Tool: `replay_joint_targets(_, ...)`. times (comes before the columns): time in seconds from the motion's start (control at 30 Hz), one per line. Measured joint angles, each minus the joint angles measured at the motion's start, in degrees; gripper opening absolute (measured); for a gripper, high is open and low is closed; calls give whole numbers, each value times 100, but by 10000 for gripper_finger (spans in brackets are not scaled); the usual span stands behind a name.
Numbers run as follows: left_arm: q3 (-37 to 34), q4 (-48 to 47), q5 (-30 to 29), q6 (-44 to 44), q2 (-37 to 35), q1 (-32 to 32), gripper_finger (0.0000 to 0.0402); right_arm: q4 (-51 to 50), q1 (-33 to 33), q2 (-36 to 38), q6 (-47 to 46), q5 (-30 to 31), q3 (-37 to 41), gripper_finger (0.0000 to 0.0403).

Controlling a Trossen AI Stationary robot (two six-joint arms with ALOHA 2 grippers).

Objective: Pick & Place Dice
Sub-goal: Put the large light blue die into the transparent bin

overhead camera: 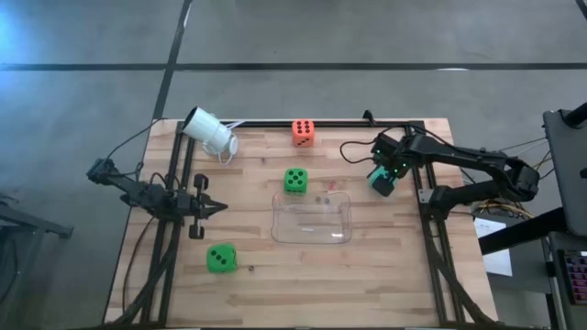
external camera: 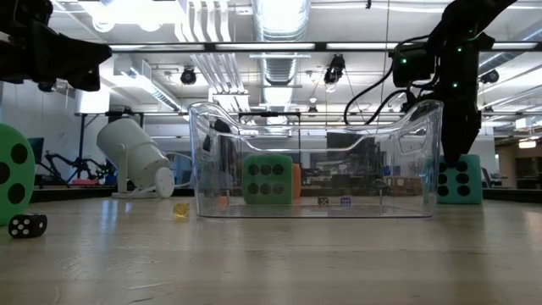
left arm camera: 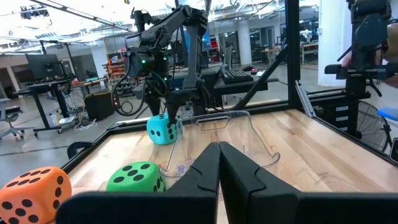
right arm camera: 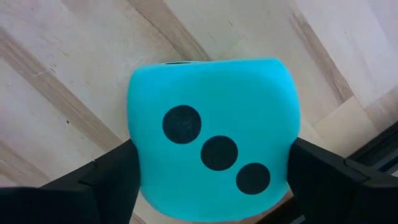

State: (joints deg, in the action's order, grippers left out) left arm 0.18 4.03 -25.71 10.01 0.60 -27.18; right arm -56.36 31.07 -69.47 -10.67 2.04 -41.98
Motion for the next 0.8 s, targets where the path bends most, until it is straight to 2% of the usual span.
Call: replay_joint_targets(0.8,-1,0,0,-1,0,0,10,114,-9,9,-260,203,20,313)
